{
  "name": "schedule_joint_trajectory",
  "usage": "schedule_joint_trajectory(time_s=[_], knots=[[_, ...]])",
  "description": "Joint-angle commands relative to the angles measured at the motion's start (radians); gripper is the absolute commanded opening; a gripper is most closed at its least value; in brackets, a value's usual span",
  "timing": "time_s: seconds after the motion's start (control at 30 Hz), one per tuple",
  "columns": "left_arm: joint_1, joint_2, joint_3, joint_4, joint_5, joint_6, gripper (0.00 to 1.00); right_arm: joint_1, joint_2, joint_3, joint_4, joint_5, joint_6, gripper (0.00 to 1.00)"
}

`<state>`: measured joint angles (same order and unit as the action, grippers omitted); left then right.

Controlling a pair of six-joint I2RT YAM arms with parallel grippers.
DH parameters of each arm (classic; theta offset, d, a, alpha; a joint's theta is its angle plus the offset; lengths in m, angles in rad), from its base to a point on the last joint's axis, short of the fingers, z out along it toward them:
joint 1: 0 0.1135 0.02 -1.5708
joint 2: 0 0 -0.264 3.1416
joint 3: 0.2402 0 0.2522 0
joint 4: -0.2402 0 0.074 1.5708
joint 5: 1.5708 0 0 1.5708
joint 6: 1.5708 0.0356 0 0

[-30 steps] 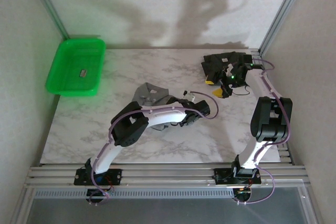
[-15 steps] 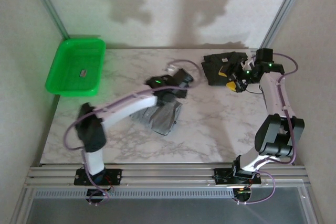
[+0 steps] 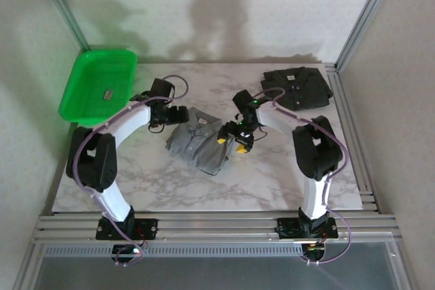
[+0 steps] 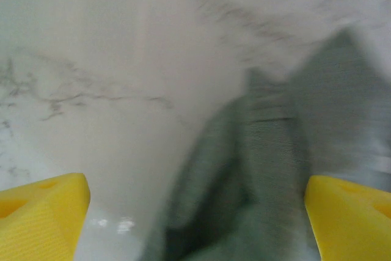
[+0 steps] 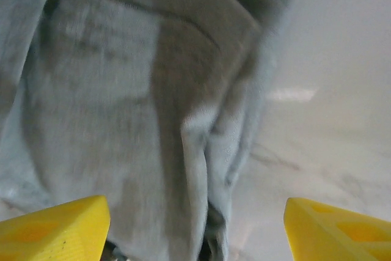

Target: Fold and stack the long sleeve shirts

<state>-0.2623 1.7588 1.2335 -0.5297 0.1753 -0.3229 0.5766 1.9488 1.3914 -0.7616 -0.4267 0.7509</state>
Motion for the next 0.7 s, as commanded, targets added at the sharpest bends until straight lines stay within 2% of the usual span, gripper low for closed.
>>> schedule_joint_trajectory(time_s=[0.0, 0.23, 0.43, 0.57, 0.67], knots=[[0.000, 0.034, -0.004, 0.072, 0.041, 0.082, 0.89, 0.023, 0.064, 0.070, 0.006, 0.111, 0.056, 0.76], [0.002, 0.111, -0.059, 0.103, 0.024, 0.059, 0.83, 0.031, 0.104, 0.066, 0.045, 0.139, 0.093, 0.76], [-0.008, 0.107, -0.184, 0.162, 0.104, 0.032, 0.70, 0.062, 0.137, 0.080, 0.100, 0.080, 0.113, 0.76], [-0.010, 0.071, -0.289, 0.199, 0.136, 0.021, 0.58, 0.085, 0.147, 0.081, 0.125, 0.065, 0.132, 0.75], [-0.012, 0.054, -0.326, 0.223, 0.162, 0.010, 0.38, 0.092, 0.179, 0.112, 0.128, 0.050, 0.143, 0.73]])
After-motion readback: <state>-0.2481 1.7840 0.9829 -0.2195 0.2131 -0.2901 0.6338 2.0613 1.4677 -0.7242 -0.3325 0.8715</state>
